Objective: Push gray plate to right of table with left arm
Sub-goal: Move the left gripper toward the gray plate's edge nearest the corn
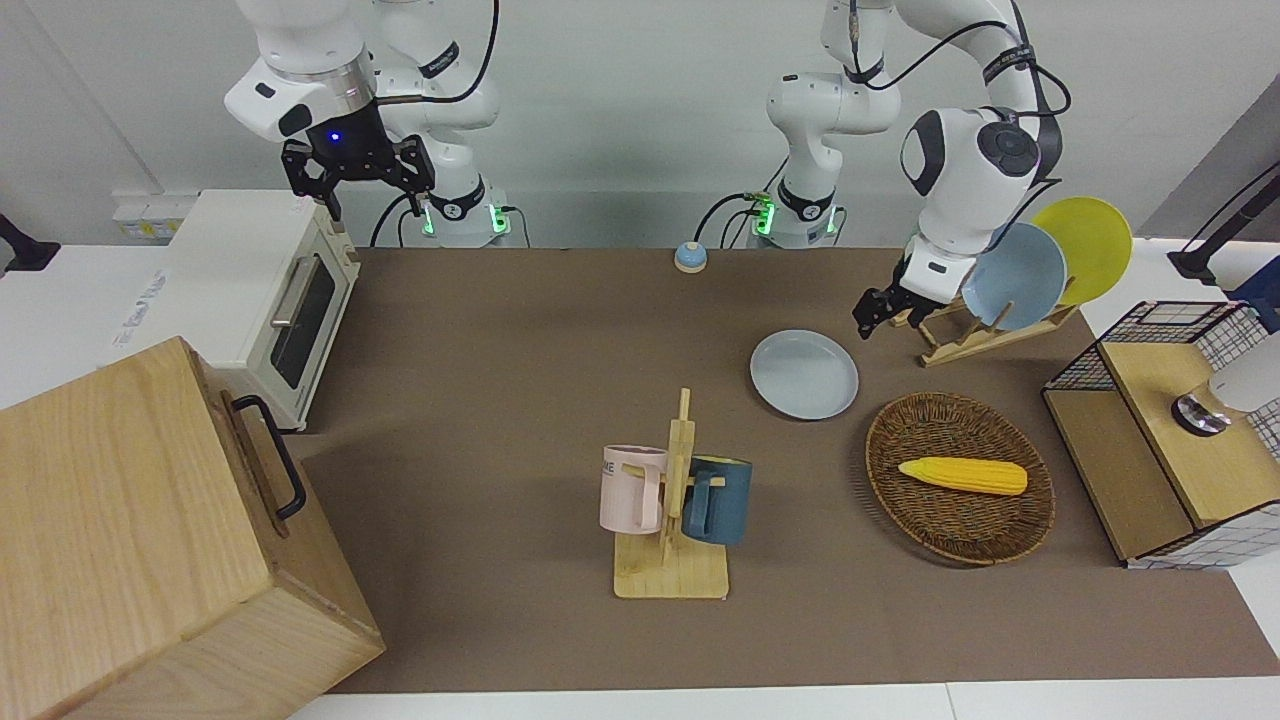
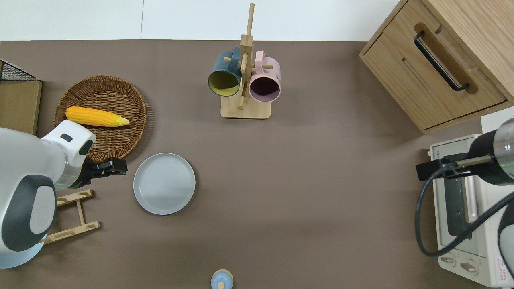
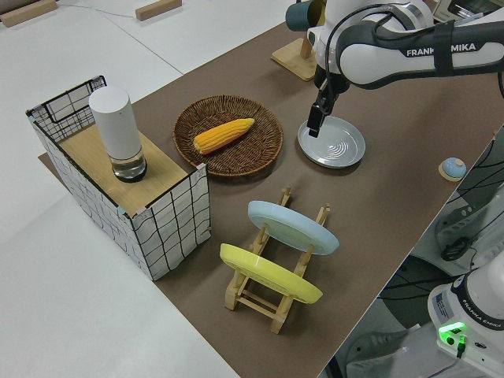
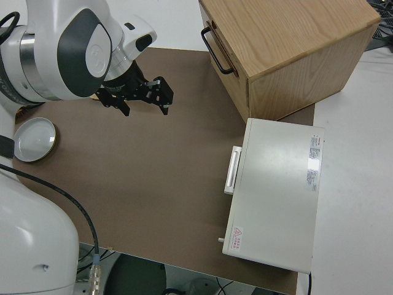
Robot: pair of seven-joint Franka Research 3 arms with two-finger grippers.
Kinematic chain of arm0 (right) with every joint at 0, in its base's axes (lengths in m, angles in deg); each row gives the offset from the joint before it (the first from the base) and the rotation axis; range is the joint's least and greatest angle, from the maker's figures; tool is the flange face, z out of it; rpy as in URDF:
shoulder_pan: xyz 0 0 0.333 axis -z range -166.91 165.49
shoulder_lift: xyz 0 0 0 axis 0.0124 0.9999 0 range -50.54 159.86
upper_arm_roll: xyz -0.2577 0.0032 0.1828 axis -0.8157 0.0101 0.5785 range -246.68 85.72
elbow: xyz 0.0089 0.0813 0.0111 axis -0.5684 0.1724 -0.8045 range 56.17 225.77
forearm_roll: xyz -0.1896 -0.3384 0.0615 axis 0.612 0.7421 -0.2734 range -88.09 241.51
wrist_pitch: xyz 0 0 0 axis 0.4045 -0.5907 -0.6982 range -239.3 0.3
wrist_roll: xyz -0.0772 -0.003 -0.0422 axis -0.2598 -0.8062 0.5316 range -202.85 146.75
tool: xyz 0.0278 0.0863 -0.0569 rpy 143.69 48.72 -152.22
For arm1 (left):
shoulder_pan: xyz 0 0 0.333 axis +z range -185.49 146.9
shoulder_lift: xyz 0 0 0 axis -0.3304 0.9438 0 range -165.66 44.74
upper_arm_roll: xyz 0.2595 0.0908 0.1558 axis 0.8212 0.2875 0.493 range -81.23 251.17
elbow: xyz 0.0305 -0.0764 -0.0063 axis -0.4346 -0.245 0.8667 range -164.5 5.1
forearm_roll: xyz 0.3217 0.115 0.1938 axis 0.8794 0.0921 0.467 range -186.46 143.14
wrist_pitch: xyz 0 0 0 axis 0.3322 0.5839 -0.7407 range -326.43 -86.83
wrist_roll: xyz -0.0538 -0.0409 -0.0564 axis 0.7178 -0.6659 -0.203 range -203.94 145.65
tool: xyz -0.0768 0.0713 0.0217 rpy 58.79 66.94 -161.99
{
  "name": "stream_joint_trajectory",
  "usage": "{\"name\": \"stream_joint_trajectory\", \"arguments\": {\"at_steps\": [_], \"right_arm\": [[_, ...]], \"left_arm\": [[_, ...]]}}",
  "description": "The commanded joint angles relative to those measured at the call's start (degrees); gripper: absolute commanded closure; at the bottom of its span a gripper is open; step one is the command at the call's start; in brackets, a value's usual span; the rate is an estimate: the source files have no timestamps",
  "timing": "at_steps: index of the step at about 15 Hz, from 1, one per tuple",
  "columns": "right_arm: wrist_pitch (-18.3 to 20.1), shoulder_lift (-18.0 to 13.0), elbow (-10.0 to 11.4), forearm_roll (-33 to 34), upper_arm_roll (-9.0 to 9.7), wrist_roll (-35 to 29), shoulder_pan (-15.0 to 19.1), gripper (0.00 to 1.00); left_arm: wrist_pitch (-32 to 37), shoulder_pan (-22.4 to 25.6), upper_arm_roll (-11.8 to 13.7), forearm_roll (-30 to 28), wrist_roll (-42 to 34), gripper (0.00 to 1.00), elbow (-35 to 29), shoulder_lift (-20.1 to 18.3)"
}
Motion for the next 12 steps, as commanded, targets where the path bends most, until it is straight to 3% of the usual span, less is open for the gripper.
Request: {"name": "stream_joint_trajectory", "arguments": {"at_steps": [1, 5, 7, 12], "right_arm": [[0.68, -0.6, 0.23, -0.05, 0.3, 0.43, 0.46, 0.005], [0.68, -0.6, 0.23, 0.03, 0.3, 0.43, 0.46, 0.005], [0.68, -0.6, 0.23, 0.03, 0.3, 0.43, 0.46, 0.005], [0.68, -0.6, 0.23, 0.03, 0.3, 0.43, 0.46, 0.005]], "left_arm": [[-4.02, 0.11, -0.31, -0.99, -0.2, 0.07, -2.74, 1.31], [-8.06, -0.07, -0.83, -0.9, -0.28, 0.14, -4.14, 4.91], [-9.03, 0.02, -0.92, -0.91, -1.24, 0.24, -4.41, 6.32], [-9.12, 0.63, -0.92, -2.05, -6.34, 0.27, -6.51, 6.24]]}}
